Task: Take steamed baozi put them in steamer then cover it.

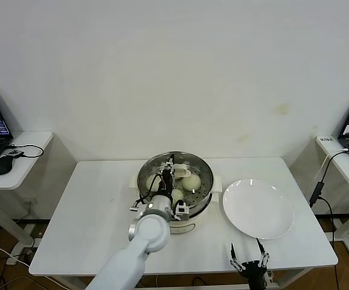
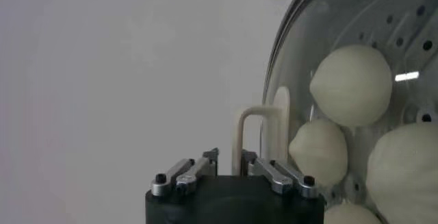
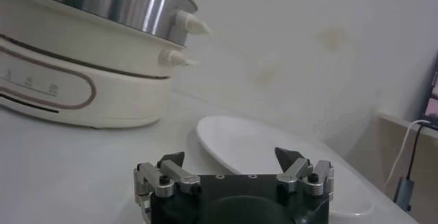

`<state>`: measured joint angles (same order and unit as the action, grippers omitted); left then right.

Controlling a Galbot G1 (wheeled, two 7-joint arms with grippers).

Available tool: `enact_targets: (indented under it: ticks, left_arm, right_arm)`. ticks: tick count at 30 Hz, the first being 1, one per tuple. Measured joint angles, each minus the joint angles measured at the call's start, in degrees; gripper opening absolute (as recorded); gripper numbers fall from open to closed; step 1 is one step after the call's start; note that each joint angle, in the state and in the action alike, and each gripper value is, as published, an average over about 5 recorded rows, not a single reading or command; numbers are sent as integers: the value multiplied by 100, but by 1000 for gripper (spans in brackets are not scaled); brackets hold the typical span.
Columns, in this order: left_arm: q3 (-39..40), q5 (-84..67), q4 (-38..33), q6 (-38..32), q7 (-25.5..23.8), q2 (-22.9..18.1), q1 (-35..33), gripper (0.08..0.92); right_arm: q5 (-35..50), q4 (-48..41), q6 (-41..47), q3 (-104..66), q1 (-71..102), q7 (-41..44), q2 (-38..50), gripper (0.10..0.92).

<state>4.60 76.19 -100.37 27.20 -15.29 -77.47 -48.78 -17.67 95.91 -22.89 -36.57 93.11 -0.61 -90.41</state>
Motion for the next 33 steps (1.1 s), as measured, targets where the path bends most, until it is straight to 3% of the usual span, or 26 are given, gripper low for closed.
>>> enact_targets:
  ticks: [7, 14, 21, 33]
  left_arm:
    - [-109, -123, -617, -25, 43, 223, -402, 646]
    - [-500, -809, -1623, -176, 400, 548, -1274, 809]
    - [-1435, -2895, -2301, -1035, 1337, 736, -2691, 823]
    - [-2658, -6831, -2411, -2898, 2457, 669, -4749, 823]
  right_arm:
    - [-8, 41, 8, 12, 29, 9, 3, 823]
    - [66, 115, 24, 9, 71, 46, 26, 823]
    - [275, 249, 76, 53, 174, 74, 143, 823]
    - [1148, 776, 382, 221, 603, 392, 678, 823]
